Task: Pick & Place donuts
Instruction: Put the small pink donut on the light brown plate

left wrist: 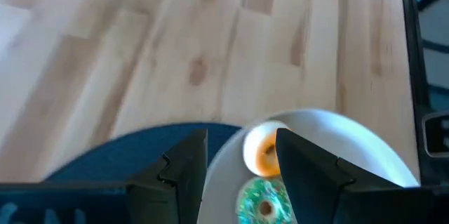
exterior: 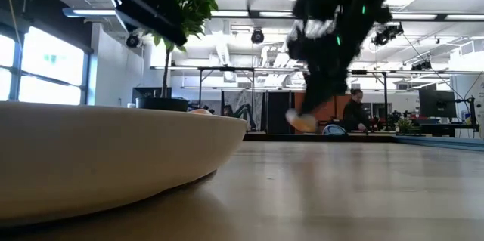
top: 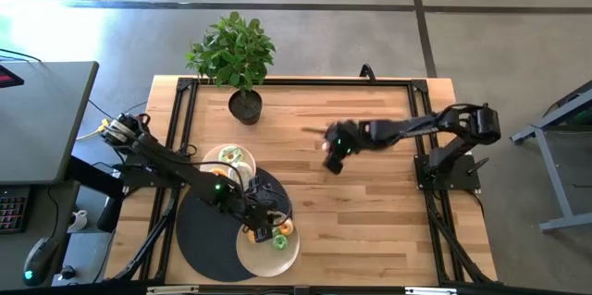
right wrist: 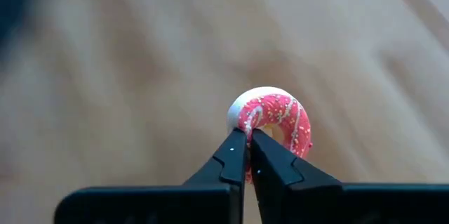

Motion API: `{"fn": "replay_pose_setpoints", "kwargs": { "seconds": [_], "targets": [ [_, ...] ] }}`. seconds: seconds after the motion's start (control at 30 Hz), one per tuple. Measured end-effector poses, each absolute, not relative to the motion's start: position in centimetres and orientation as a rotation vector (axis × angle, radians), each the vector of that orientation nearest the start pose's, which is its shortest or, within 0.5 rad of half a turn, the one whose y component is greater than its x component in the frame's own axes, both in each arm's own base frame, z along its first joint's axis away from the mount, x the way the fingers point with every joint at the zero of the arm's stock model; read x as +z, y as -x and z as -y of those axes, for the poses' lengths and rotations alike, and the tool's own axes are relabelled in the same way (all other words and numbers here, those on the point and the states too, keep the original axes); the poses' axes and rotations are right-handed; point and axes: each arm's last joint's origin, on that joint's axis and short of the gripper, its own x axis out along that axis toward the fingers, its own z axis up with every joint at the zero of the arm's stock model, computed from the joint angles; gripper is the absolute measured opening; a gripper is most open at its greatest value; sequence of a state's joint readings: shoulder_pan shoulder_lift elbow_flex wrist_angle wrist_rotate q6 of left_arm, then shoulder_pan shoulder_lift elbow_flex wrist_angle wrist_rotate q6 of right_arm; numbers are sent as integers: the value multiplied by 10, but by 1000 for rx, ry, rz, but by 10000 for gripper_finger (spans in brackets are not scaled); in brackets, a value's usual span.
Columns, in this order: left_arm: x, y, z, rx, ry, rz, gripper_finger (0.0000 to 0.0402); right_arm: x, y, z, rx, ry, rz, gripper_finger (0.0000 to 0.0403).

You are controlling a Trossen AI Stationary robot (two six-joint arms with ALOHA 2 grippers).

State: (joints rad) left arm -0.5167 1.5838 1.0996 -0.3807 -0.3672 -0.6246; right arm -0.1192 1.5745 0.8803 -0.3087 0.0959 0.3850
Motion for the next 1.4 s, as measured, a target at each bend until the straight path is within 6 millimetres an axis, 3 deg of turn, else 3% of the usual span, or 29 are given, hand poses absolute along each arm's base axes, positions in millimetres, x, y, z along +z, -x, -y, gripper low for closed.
{"fn": "replay_pose_setpoints", "kwargs": {
  "seconds": [0.17, 0.33, 0.43, 0.57, 0.8, 1.0, 1.17, 1.4],
  "targets": [
    [250, -282, 146, 157, 212, -747, 168, 212, -326, -32, -158, -256, -725, 5],
    [267, -271, 139, 193, 203, -697, 168, 238, -332, -99, 97, -174, -445, 8],
    [276, -266, 134, 219, 179, -660, 168, 238, -333, -128, 191, -168, -364, 4],
    [285, -262, 131, 222, 165, -618, 168, 218, -341, -154, 299, -185, -307, 3],
    [287, -261, 130, 227, 159, -611, 168, 186, -384, -172, 458, -261, -349, 3],
    [287, -260, 131, 208, 161, -622, 168, 175, -421, -187, 631, -277, -458, 6],
    [287, -261, 131, 197, 142, -627, 168, 163, -434, -188, 520, -201, -566, 25],
    [286, -260, 131, 195, 128, -634, 168, 159, -438, -180, 472, -184, -583, 81]
  ]
}}
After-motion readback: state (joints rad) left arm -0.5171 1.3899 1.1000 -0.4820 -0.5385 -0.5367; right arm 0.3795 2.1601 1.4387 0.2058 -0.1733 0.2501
